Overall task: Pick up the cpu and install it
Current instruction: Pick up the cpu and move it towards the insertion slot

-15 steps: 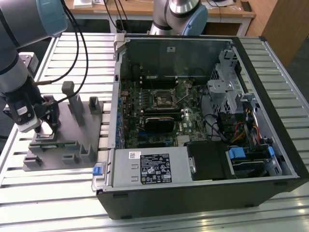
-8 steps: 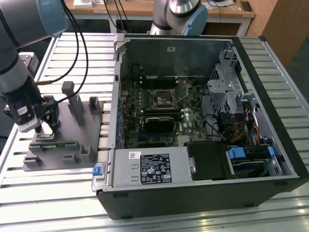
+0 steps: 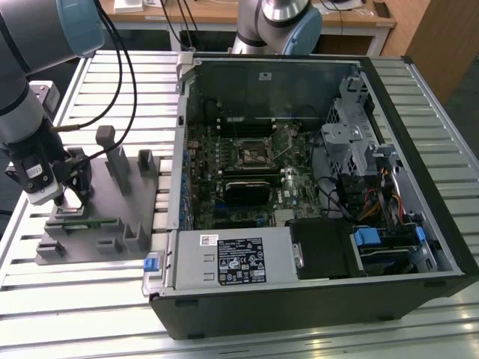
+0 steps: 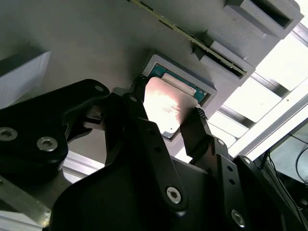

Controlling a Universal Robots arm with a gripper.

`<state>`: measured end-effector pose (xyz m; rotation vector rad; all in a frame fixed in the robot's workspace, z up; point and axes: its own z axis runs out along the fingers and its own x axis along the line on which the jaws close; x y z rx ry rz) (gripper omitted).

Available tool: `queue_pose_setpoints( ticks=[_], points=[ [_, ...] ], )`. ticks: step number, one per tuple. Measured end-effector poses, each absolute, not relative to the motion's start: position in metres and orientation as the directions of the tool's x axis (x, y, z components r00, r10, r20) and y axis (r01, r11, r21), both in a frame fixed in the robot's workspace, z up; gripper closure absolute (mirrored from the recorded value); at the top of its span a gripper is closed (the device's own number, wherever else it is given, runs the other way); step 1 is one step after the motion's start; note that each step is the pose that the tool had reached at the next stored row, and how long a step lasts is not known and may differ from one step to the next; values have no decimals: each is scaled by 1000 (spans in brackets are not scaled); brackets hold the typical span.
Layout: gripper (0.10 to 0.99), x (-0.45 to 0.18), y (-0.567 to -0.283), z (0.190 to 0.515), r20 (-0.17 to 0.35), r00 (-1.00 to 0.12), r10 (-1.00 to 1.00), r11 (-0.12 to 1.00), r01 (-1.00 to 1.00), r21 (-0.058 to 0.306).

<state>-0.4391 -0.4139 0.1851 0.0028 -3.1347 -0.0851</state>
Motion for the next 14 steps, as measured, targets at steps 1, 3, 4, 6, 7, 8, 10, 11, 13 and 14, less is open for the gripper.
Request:
queue_pose_setpoints(
  ticks=[1,3,4,6,7,8,10,11,13,14],
  points=[
    [533,-439,-414,185,6,-1000,-2,999,-2,54],
    [471,-439,-414,185,6,-1000,-3,999,-2,54],
    [471,-439,-414,185,6,-1000,-5,999,-5,54],
    [471,-439,-414,185,6,-1000,-11,998,-11,54],
    [471,-439,-414,185,6,-1000,-14,998,-13,54],
    [471,-439,-414,185,6,-1000,-17,998,-17,54],
    [471,-439,-414,185,6,-1000,-26,998,-25,54],
    [471,-439,-414,185,6,-1000,-29,998,-28,54],
    [471,-439,-413,185,6,-1000,-31,998,-30,54],
    [471,-439,-413,185,6,-1000,-31,998,-30,54]
  ],
)
